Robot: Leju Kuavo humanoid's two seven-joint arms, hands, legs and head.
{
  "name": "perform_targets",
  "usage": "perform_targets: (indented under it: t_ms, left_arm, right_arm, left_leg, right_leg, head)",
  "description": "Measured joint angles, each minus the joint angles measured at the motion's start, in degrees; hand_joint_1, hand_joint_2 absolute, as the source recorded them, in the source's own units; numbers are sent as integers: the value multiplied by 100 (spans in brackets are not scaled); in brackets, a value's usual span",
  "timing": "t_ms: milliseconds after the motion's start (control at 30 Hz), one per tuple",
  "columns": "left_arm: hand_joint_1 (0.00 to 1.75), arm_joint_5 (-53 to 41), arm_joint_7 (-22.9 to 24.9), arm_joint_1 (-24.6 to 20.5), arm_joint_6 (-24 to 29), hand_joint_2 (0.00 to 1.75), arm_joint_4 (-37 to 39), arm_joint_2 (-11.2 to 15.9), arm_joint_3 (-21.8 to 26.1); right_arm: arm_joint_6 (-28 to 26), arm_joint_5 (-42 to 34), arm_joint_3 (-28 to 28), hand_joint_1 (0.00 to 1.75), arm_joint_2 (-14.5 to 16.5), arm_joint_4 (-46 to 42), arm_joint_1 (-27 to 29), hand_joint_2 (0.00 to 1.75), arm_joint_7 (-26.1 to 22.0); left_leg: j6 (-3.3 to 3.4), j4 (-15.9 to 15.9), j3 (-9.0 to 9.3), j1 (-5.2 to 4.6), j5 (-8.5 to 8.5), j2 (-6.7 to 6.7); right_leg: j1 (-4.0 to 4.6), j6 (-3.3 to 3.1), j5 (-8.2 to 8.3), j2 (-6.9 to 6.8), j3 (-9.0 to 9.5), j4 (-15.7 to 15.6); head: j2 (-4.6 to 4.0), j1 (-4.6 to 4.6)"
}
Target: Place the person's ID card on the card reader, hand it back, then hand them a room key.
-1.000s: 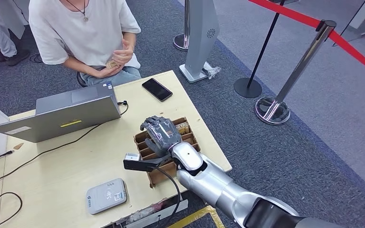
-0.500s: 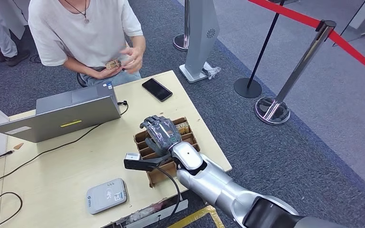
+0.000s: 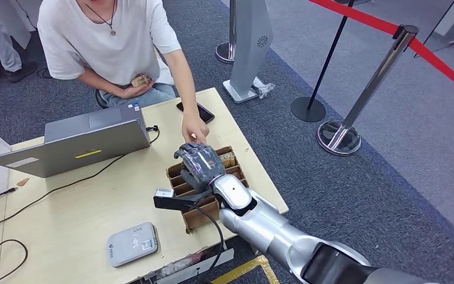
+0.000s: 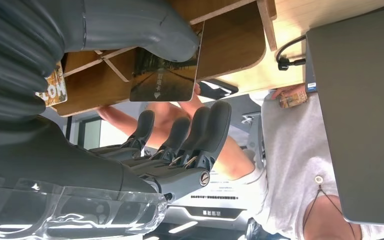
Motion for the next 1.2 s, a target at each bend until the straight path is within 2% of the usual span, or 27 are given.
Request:
perform_targets:
  t_ms: [433,733,1200]
  left_arm:
    - [0,44,17,1,12,0,0,0,16]
    - [0,41,16,2,17,0,0,0,19]
    - [0,42,14,4,22,0,0,-4,20]
  right_arm:
    - [-5,181,0,77,-2,-16,-17,175,117]
    - [-6,298,-2,84,-15,-105,-3,175,194]
    - [26,408,-16,79,-32,-264,69,175,246]
  left_leg:
    - [0,0,0,0,0,1]
    - [0,0,1,0,0,1]
    - [0,0,1,0,0,1]
  right_leg:
    - [0,0,0,0,-1,0]
    - [0,0,0,1,-1,0]
    - [0,0,0,1,-1,0]
  head:
    - [0,0]
    - [0,0]
    - [0,0]
